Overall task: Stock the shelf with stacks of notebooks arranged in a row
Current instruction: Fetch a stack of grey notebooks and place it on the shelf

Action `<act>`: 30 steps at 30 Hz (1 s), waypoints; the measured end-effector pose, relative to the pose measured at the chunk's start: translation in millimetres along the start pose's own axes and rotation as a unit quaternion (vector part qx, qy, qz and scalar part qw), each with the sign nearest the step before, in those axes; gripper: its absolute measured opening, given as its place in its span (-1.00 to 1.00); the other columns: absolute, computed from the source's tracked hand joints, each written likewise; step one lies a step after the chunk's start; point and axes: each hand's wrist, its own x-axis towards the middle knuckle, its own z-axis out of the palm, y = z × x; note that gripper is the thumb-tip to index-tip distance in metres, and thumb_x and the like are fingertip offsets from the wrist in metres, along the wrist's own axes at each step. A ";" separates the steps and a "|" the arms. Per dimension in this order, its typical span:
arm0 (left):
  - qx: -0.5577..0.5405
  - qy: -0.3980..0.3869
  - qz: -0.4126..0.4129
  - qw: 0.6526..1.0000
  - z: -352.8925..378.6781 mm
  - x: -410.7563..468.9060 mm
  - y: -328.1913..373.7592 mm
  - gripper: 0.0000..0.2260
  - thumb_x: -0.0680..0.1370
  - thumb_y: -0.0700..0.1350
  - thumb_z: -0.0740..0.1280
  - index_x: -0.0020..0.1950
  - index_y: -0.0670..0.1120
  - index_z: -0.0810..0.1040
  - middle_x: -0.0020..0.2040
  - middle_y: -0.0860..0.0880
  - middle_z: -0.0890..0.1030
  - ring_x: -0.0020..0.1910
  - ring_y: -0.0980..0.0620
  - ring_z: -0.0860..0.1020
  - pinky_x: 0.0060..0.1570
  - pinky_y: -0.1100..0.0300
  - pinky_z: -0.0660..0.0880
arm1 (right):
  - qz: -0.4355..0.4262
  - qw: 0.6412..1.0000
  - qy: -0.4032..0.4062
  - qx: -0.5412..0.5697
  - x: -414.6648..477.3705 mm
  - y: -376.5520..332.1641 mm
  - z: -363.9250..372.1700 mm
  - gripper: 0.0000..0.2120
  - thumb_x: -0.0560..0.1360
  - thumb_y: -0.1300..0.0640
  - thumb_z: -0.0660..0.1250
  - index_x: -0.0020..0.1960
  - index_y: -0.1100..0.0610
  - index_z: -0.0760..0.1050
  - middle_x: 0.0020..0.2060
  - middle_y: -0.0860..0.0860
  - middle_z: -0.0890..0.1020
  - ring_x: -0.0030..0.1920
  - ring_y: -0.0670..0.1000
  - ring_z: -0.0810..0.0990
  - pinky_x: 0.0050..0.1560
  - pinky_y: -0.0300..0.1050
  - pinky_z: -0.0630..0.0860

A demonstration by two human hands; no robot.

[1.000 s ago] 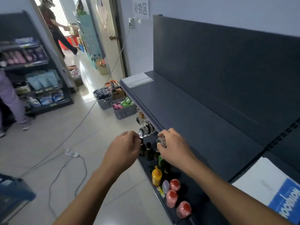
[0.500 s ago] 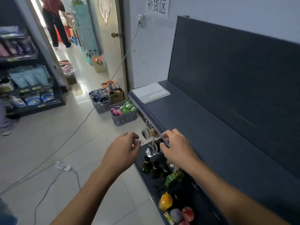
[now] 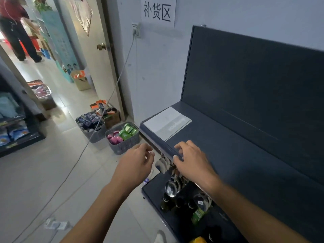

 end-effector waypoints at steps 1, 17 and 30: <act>-0.001 -0.003 0.007 1.000 -0.7 12.9 -4.4 -0.81 0.63 0.05 0.21 0.13 0.04 0.57 -0.02 0.12 0.58 -0.11 0.15 0.53 -0.09 0.17 0.52 | 0.004 1.000 0.004 0.001 13.0 -2.0 2.0 -0.71 0.60 -0.04 0.25 0.31 -0.04 0.46 0.16 -0.10 0.48 0.06 -0.06 0.56 0.10 -0.02 0.57; 0.034 -0.099 0.082 0.991 31.3 223.8 -59.1 -0.74 0.63 0.02 0.20 0.24 -0.04 0.54 0.09 0.00 0.57 0.02 0.02 0.56 0.00 0.12 0.53 | 0.174 0.983 0.020 0.048 166.1 7.1 24.8 -0.69 0.57 0.04 0.26 0.30 0.02 0.45 0.23 -0.03 0.45 0.01 0.04 0.59 0.03 -0.05 0.53; 0.069 -0.238 0.159 0.956 82.9 310.0 -73.4 -0.73 0.65 -0.04 0.18 0.29 -0.15 0.41 0.12 -0.11 0.51 0.02 -0.05 0.50 -0.06 0.15 0.44 | 0.416 0.885 0.094 0.188 204.3 -5.4 49.7 -0.53 0.55 0.00 0.36 0.39 0.03 0.30 0.14 -0.05 0.36 0.07 -0.02 0.50 -0.05 -0.19 0.47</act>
